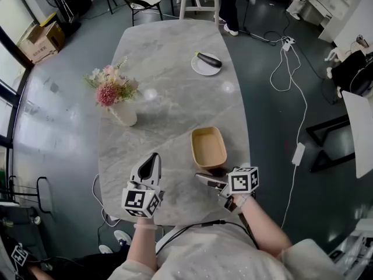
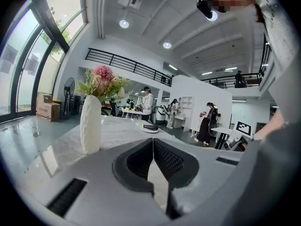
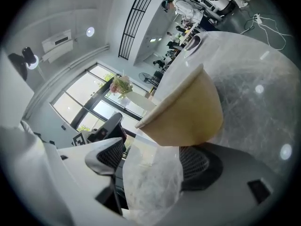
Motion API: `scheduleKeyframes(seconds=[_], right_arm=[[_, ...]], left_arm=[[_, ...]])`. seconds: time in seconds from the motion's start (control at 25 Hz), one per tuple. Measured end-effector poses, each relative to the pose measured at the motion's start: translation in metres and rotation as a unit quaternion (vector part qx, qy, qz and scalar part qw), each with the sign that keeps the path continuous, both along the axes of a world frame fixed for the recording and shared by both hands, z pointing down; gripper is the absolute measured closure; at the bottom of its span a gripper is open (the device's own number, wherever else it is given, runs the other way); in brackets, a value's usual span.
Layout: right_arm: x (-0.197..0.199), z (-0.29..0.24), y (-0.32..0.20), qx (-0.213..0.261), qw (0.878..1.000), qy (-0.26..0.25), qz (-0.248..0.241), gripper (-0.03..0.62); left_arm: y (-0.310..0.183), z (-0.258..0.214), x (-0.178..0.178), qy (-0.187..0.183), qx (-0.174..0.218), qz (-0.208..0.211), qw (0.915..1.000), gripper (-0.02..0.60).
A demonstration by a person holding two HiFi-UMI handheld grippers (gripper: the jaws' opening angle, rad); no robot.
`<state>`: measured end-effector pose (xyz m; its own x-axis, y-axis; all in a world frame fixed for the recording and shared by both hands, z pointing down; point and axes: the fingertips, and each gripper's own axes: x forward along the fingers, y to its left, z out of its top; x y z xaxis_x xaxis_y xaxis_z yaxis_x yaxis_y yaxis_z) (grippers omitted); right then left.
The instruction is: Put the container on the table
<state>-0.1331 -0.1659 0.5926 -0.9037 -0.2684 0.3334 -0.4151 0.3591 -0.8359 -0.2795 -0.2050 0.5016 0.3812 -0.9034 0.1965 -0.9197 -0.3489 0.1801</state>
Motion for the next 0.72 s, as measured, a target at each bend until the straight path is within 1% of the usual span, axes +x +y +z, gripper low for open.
scheduleKeyframes(seconds=[0.08, 0.16, 0.28, 0.4, 0.56, 0.72], right_arm=[[-0.002, 0.002, 0.003, 0.009, 1.0, 0.012, -0.016, 0.215], [-0.003, 0.005, 0.005, 0.017, 0.999, 0.027, -0.028, 0.233], [0.001, 0.011, 0.003, 0.018, 0.998, 0.048, -0.021, 0.333], [0.009, 0.017, 0.0, -0.001, 0.999, 0.054, -0.001, 0.413], [0.015, 0.021, 0.001, -0.019, 0.998, 0.054, 0.014, 0.486], [0.016, 0.025, 0.004, -0.037, 0.998, 0.055, 0.021, 0.512]], left_arm=[[0.0, 0.0, -0.001, 0.0, 0.0, -0.001, 1.0, 0.574], [0.0, 0.001, -0.001, 0.0, 0.0, -0.001, 1.0, 0.574], [-0.001, 0.001, -0.002, 0.0, -0.001, -0.001, 1.0, 0.574], [-0.001, 0.002, -0.001, 0.0, -0.001, -0.002, 1.0, 0.574], [-0.001, 0.001, -0.001, 0.001, -0.002, -0.002, 1.0, 0.574], [-0.001, 0.001, -0.001, 0.001, -0.002, -0.001, 1.0, 0.575]])
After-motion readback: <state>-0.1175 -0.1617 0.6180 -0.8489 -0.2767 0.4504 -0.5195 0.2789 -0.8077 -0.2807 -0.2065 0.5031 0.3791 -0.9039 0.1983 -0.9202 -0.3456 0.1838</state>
